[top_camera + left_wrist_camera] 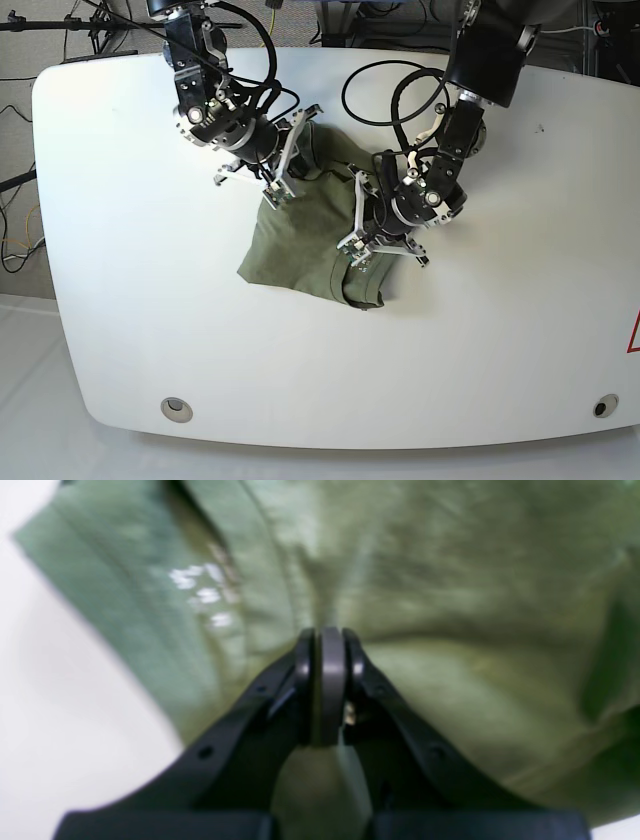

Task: Fold the T-shirt properly
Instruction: 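Grip the shirt edges and tuck them inward toward each other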

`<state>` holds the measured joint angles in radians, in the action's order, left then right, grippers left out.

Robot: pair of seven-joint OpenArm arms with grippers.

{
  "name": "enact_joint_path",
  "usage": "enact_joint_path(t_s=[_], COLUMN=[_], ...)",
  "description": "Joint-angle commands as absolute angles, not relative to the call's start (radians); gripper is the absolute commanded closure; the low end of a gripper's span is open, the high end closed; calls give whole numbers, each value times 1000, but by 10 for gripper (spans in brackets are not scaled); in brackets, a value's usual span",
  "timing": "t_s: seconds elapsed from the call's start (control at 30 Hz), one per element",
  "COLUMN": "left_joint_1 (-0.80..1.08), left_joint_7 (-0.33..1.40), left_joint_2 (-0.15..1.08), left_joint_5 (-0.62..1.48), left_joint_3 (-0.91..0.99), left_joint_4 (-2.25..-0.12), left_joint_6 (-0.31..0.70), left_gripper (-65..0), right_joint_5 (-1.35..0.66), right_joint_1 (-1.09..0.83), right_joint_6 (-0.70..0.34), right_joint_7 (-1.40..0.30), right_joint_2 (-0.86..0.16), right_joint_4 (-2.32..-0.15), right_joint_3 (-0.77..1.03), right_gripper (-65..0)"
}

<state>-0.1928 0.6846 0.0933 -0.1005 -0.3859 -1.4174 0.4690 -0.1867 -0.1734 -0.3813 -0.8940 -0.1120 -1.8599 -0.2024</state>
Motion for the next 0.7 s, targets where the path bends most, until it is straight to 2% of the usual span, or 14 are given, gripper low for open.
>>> enact_joint_path(t_s=[0.0,0.2,0.4,0.67], left_joint_1=[-232,-274,-295,-246], left_joint_7=[668,668,674,727], left_joint_2=[113,147,151,150], left_joint_5=[-96,-96,-96,-94], left_joint_3=[-381,-377,-286,-243], left_joint_4=[-1435,-1437,-1451,-1600], left_joint_6=[463,463,469,469], left_gripper=[0,0,0,0], right_joint_5=[-194,-194,-197,-196], right_joint_1=[-147,-105,-65,-38], right_joint_6=[-355,-303,-239,-209], right_joint_7=[-878,-878,-937,-963], right_joint_2=[-96,-91,-93,-99], right_joint_4=[-1876,-1876,-1879,-1905], right_joint_3=[-219,-323,-414,-390], right_gripper=[0,0,0,0])
